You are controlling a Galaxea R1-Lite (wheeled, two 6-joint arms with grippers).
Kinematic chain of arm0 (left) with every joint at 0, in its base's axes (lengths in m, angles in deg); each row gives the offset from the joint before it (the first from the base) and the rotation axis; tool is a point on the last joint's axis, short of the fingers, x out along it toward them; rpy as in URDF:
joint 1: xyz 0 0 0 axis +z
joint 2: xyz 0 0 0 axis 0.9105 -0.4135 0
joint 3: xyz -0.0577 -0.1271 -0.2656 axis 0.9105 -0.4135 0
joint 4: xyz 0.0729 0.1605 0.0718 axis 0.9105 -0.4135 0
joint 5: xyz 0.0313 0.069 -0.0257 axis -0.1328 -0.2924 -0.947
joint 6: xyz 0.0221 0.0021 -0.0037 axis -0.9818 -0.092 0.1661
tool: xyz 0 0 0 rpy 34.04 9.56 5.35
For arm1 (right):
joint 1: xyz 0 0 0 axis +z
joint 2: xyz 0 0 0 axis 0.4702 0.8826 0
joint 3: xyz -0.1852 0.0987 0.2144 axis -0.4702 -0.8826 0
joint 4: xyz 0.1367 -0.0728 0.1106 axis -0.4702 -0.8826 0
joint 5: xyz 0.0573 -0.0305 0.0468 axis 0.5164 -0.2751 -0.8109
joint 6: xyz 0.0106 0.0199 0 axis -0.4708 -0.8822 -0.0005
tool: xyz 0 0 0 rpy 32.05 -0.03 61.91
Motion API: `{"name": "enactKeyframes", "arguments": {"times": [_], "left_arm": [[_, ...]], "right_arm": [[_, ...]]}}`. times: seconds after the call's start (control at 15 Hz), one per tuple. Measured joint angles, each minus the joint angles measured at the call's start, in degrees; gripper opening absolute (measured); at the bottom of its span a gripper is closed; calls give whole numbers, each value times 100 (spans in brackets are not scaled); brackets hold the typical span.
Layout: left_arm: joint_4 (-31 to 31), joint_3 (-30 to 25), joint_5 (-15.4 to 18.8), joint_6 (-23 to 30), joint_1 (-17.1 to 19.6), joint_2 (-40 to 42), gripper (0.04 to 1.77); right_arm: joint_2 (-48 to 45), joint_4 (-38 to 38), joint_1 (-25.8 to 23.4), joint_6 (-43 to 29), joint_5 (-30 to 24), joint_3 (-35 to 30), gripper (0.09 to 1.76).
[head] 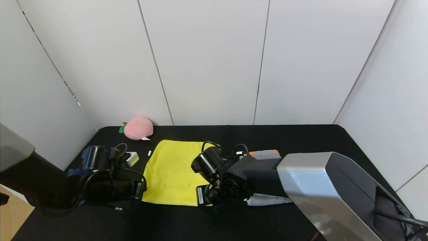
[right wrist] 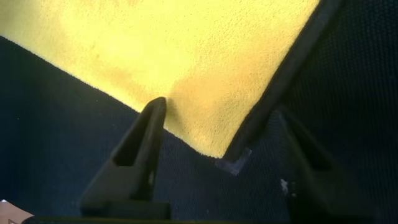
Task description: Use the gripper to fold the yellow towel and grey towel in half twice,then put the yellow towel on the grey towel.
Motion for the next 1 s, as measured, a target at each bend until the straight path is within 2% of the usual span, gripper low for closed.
{"name": "enactKeyframes", "arguments": {"times": [0.27, 0.33, 0.4, 1.0], "left_arm": [[0, -4, -2, 0, 0, -4, 12], [0, -4, 0, 0, 0, -4, 12], [0, -4, 0, 2, 0, -4, 12], [5, -179, 7, 11, 2, 250, 12]], "right_arm": [[15, -5, 23, 0, -13, 0, 70], [20, -11, 39, 0, -16, -7, 20], [22, -11, 52, -2, -18, -7, 14], [-171, -254, 65, -57, 162, -52, 14]]}}
